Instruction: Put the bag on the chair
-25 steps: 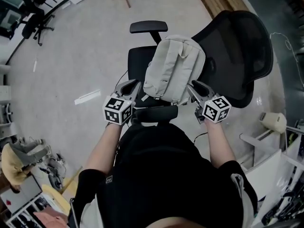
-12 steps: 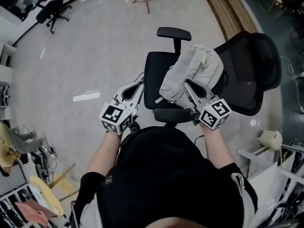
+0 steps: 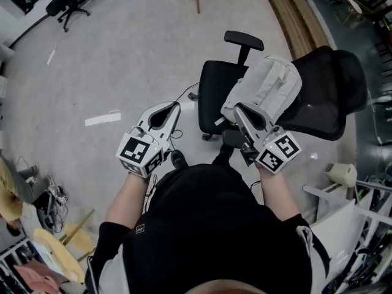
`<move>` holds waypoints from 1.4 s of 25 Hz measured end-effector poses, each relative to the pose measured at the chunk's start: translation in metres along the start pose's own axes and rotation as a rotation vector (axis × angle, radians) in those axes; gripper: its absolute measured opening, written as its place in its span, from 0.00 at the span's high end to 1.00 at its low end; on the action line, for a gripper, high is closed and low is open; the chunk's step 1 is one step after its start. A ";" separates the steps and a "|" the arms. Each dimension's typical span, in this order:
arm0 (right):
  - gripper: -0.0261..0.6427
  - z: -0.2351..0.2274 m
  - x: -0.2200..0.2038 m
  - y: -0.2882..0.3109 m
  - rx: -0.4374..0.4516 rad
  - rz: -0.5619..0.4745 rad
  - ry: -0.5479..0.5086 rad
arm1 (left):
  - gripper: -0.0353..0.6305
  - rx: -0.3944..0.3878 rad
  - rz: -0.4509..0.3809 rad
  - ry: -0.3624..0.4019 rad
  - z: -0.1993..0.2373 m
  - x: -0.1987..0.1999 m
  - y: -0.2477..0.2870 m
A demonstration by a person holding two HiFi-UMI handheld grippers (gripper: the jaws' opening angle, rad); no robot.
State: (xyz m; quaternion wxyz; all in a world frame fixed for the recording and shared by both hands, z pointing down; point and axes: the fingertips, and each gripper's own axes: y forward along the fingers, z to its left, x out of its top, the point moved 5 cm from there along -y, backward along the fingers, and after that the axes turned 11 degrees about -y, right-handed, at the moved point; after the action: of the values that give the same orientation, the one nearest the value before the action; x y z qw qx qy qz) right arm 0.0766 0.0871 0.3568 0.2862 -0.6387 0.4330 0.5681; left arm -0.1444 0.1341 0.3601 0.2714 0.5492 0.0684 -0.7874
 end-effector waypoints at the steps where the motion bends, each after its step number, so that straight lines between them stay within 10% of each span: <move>1: 0.89 0.007 0.001 0.003 -0.011 -0.001 0.004 | 0.92 -0.015 0.001 -0.003 0.004 0.002 -0.005; 20: 0.92 0.001 0.044 -0.183 -0.223 -0.117 -0.128 | 0.92 -0.112 -0.092 0.121 -0.144 0.026 0.014; 28: 0.92 -0.006 0.018 -0.256 -0.205 -0.151 -0.047 | 0.92 0.033 -0.012 0.086 -0.188 -0.012 0.020; 35: 0.92 0.011 0.020 -0.250 -0.221 -0.179 -0.061 | 0.92 -0.004 -0.006 0.167 -0.200 -0.018 0.015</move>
State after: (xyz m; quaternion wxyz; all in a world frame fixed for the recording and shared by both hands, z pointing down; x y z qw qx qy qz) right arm 0.2905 0.2072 0.3038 0.2768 -0.6847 0.3001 0.6038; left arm 0.0338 0.2088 0.3017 0.2633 0.6123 0.0938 -0.7396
